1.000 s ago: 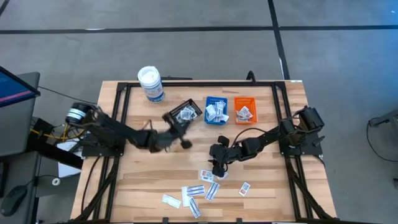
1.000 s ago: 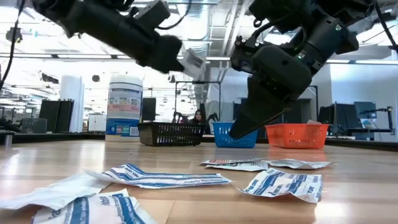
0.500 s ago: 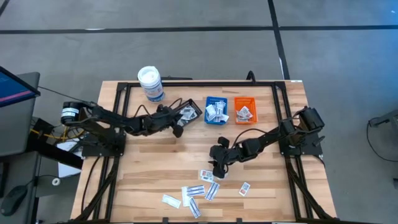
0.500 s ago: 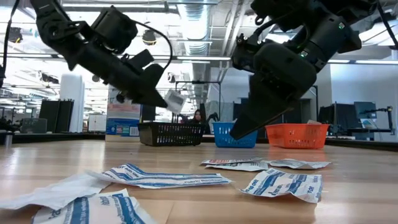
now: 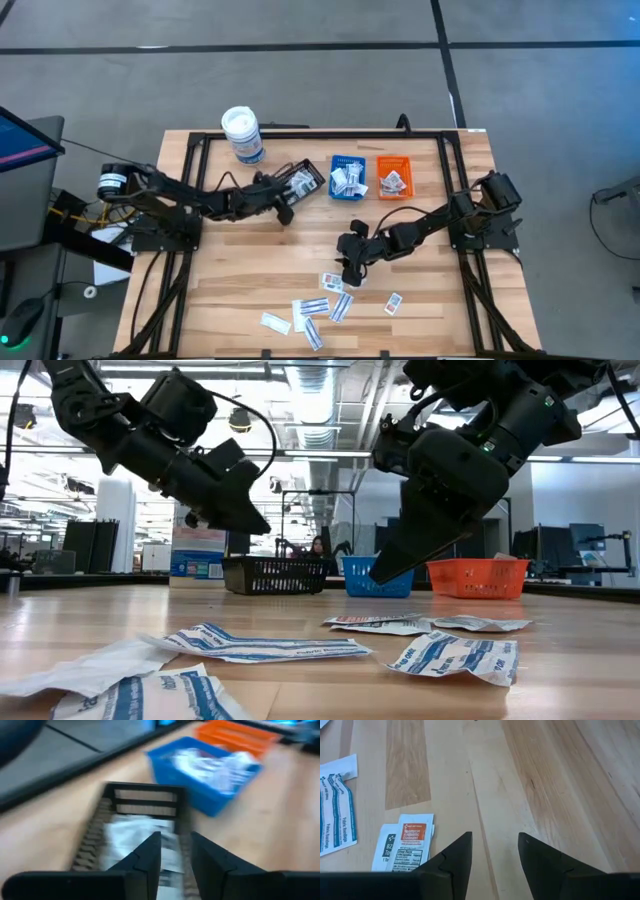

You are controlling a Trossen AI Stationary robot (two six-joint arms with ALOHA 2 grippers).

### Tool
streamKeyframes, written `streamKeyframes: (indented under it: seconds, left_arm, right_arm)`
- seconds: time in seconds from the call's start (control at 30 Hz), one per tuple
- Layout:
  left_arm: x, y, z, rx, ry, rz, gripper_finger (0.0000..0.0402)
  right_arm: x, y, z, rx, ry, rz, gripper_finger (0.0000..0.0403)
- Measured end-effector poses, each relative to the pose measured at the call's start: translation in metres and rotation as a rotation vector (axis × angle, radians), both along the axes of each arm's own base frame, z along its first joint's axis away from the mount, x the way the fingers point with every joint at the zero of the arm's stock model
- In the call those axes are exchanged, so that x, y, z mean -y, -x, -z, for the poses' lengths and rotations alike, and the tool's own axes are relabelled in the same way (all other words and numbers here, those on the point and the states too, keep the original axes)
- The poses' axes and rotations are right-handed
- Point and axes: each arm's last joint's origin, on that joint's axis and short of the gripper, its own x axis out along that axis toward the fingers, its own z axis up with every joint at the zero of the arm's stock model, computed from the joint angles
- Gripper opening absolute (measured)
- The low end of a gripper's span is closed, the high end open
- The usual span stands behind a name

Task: Pick & Place First Aid Supplies
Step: Put the orange ointment pack into the orange bin

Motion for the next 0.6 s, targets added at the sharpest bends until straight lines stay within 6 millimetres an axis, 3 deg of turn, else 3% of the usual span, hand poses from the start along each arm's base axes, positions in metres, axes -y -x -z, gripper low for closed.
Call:
streamKeyframes:
  seconds: [0.3, 0.47, 0.6]
  left_arm:
    - [0.053, -0.004, -0.005, 0.082, 0.102, 0.31, 0.0101]
    - [0.081, 0.0, -0.006, 0.088, 0.108, 0.428, 0.0101]
    - [0.093, 0.003, -0.006, 0.085, 0.11, 0.476, 0.0101]
  right_arm:
    - [0.0, 0.0, 0.0, -0.001, -0.005, -0.005, 0.0154]
    - [-0.006, 0.001, 0.0, -0.028, -0.066, -0.125, 0.0152]
    - [-0.017, 0.0, 0.002, 0.024, -0.019, -0.184, 0.0151]
